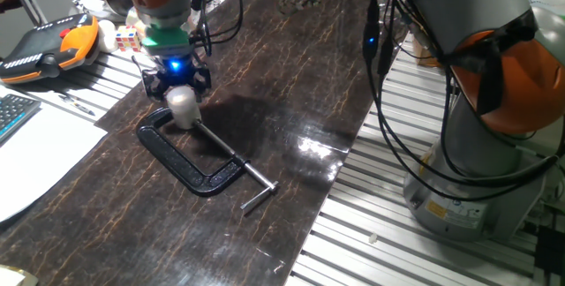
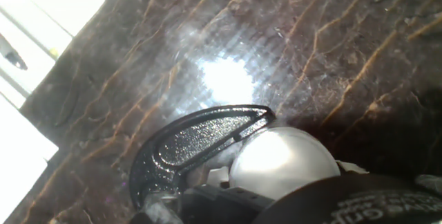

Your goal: Screw the lid onto the jar

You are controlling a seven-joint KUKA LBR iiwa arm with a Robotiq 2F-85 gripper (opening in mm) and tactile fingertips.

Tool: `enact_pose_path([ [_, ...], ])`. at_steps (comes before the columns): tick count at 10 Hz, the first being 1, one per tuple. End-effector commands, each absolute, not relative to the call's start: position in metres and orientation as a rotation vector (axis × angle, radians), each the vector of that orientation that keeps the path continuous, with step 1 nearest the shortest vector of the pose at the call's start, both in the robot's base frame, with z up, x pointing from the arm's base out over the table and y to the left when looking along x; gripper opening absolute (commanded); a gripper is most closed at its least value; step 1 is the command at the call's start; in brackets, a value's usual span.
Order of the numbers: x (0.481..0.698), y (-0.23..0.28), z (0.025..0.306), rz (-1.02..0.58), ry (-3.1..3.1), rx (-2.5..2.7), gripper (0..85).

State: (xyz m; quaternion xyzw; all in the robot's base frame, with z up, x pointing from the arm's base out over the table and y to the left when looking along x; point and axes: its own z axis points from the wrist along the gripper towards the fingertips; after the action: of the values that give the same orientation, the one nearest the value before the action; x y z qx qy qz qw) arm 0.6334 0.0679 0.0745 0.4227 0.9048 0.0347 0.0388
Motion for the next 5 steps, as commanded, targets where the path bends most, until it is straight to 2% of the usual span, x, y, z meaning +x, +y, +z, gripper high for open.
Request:
enact_pose_path([
  [1,0.6347,0.0668,0.0762,0.112,2.751,1.342,83.7],
  [5,0.6348,0.0663,0.078,0.073,2.749,1.365,85.0],
])
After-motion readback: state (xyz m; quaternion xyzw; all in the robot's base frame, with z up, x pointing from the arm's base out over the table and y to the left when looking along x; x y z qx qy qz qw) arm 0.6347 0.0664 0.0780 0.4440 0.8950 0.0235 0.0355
